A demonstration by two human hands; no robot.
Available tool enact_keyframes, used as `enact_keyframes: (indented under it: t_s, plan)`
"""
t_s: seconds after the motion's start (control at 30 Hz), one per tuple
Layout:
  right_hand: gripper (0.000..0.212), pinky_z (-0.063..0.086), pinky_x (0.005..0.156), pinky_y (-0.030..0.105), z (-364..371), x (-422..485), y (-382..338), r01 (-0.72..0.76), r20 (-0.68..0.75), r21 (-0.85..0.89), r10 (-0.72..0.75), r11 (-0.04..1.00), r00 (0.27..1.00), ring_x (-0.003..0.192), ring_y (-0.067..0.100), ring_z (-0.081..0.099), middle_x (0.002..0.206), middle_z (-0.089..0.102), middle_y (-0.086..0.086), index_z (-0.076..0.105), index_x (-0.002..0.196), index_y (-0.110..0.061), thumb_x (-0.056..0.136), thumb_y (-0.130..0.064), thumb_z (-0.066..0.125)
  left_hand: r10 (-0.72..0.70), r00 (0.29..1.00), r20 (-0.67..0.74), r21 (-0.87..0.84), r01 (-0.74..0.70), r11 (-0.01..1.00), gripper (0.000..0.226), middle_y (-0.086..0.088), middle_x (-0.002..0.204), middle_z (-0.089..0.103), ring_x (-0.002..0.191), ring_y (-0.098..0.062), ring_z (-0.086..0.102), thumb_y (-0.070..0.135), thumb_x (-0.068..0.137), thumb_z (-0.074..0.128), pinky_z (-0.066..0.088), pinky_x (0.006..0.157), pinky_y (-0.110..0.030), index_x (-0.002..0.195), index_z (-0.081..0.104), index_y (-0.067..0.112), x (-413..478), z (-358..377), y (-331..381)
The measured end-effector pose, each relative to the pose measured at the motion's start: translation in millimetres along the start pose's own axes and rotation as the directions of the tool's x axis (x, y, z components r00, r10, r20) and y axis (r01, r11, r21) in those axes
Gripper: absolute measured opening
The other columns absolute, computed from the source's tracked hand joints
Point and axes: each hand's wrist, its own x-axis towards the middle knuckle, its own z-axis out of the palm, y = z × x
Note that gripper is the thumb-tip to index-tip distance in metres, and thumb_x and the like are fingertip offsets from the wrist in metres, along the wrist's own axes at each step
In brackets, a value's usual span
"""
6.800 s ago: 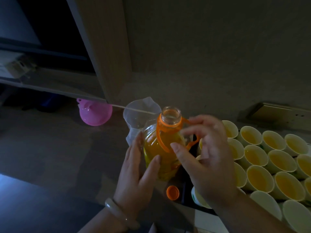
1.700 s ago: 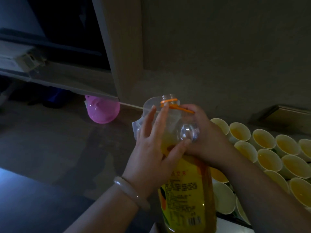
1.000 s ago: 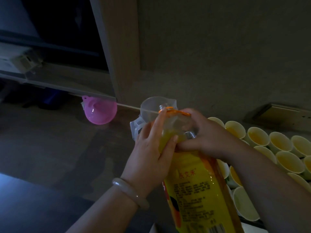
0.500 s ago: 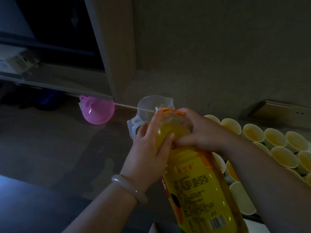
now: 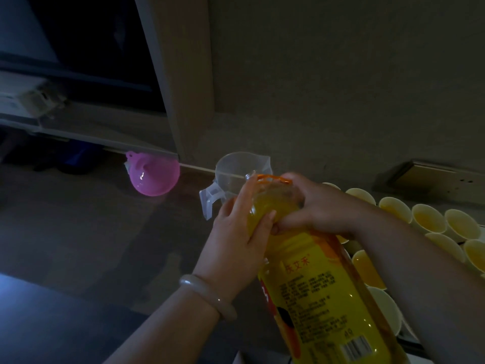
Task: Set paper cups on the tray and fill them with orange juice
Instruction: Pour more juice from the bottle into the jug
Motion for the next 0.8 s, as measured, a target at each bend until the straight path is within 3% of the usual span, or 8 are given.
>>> enact_keyframes:
  t_s: [0.17,0.37,0.47,0.67,0.8]
  plan:
    - [0.100,0.057,0.085,0.042,-2.5,3.2,0.3,-0.014,-0.003,-0.028,0.014,1.000,1.000,0.098,0.013,0.066,0.111,0.067,-0.009,0.046,0.126,-0.045,0.034,-0.053,0.084,-0.015,1.000,0.000,0.007,0.015,1.000,0.057,0.005,0.129,0.048,0.109,-0.003,0.053,0.050,0.091,0.046,0.049,0.084,-0.016,0.141,0.020,0.053,1.8,0.0,-0.2]
    - [0.095,0.056,0.086,0.043,-5.2,3.4,-4.1,-0.038,0.031,-0.036,0.039,0.999,0.999,0.099,0.014,0.065,0.112,0.065,-0.009,0.043,0.129,-0.044,0.045,-0.046,0.088,-0.032,0.999,0.000,0.002,0.032,0.999,0.059,0.002,0.130,0.048,0.111,-0.008,0.054,0.055,0.088,0.045,0.053,0.090,-0.033,0.142,0.020,0.053,4.0,-0.6,-0.9]
    - [0.106,0.056,0.086,0.044,-5.8,6.2,-4.2,-0.051,0.032,-0.044,0.053,0.998,0.998,0.101,0.016,0.065,0.116,0.064,-0.008,0.041,0.131,-0.046,0.034,-0.055,0.084,-0.028,1.000,-0.003,0.008,0.028,1.000,0.059,0.002,0.129,0.049,0.110,-0.007,0.054,0.055,0.088,0.045,0.052,0.090,-0.032,0.142,0.020,0.052,4.9,-1.2,-0.2]
    - [0.107,0.057,0.086,0.044,-8.8,9.8,-5.3,-0.052,0.057,-0.044,0.054,0.998,0.997,0.100,0.018,0.066,0.115,0.065,-0.006,0.042,0.132,-0.044,0.034,-0.054,0.083,-0.045,0.999,-0.012,0.020,0.045,0.999,0.060,0.003,0.129,0.047,0.109,-0.005,0.053,0.054,0.089,0.046,0.050,0.086,-0.023,0.143,0.020,0.052,7.3,-2.2,1.5]
    - [0.106,0.057,0.085,0.044,-11.4,11.5,-6.7,-0.052,0.074,-0.038,0.055,0.998,0.996,0.098,0.016,0.067,0.112,0.066,-0.007,0.042,0.132,-0.042,0.036,-0.052,0.084,-0.058,0.998,-0.018,0.009,0.058,0.998,0.059,0.002,0.129,0.046,0.110,-0.006,0.052,0.052,0.090,0.047,0.051,0.090,-0.028,0.143,0.021,0.052,8.9,-2.8,2.0]
